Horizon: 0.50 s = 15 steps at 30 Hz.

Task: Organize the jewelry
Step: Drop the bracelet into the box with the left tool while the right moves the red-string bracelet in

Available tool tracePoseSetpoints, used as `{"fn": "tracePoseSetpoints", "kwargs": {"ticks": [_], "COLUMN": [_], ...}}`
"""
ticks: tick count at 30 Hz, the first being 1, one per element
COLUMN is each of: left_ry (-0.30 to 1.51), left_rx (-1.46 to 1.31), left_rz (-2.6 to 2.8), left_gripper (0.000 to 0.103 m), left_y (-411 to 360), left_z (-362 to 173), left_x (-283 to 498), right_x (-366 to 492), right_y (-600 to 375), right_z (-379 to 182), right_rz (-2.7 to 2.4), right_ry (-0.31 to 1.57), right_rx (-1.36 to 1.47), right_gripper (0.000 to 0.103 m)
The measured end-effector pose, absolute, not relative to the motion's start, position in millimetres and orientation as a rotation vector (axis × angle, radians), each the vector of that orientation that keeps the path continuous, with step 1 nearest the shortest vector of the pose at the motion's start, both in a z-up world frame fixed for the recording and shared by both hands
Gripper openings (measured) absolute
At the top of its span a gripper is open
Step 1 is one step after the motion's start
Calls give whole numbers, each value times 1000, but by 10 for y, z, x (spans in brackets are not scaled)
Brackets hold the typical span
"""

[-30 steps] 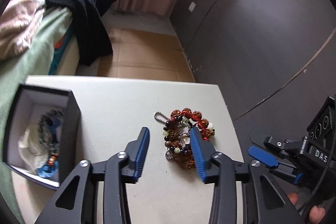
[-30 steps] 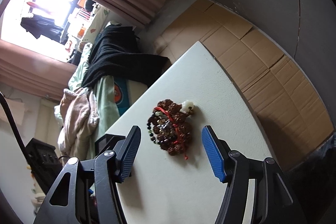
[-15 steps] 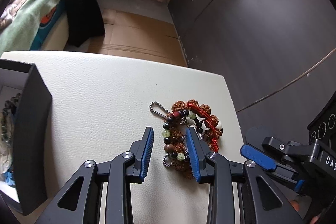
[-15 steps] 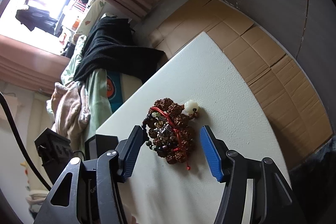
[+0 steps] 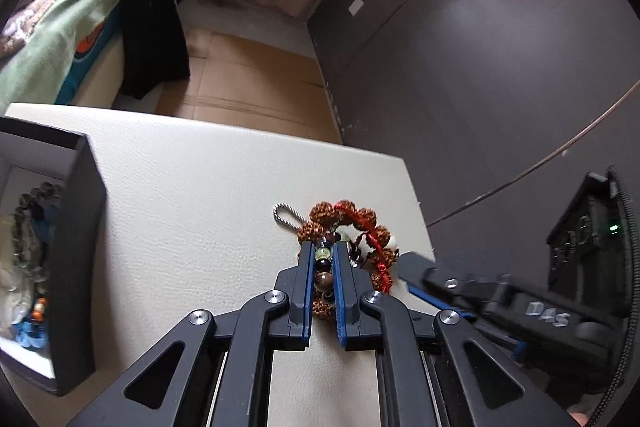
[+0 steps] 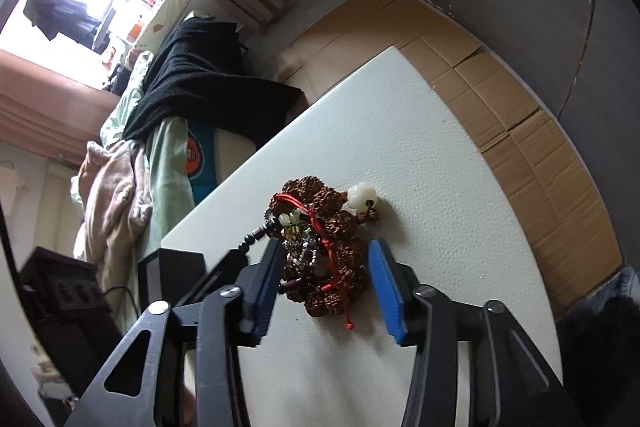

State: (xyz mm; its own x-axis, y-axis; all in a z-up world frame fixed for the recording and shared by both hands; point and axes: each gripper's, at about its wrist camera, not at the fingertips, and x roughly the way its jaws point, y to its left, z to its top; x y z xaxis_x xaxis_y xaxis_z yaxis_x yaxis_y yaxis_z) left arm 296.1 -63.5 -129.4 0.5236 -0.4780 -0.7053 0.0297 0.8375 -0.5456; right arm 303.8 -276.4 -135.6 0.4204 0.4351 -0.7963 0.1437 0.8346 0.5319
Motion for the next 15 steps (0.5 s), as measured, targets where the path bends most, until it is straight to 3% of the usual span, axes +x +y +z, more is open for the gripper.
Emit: {"fn": "tracePoseSetpoints", "kwargs": {"ticks": [12, 15], "left_ry": [889, 881], "left_rx": [-592, -606], "left_rz": [-333, -332], "left_gripper": [9, 9], "left_y": [-289, -206], "left_z": [-999, -983], "left_x": [2825, 2778], "right_x": [3091, 3104], "right_y": [-2537, -2500], "right_z": [-1379, -1382], "right_rz": [163, 149], "right_ry": [1148, 1148], "right_rx": [438, 397], "right_gripper": [30, 22]}}
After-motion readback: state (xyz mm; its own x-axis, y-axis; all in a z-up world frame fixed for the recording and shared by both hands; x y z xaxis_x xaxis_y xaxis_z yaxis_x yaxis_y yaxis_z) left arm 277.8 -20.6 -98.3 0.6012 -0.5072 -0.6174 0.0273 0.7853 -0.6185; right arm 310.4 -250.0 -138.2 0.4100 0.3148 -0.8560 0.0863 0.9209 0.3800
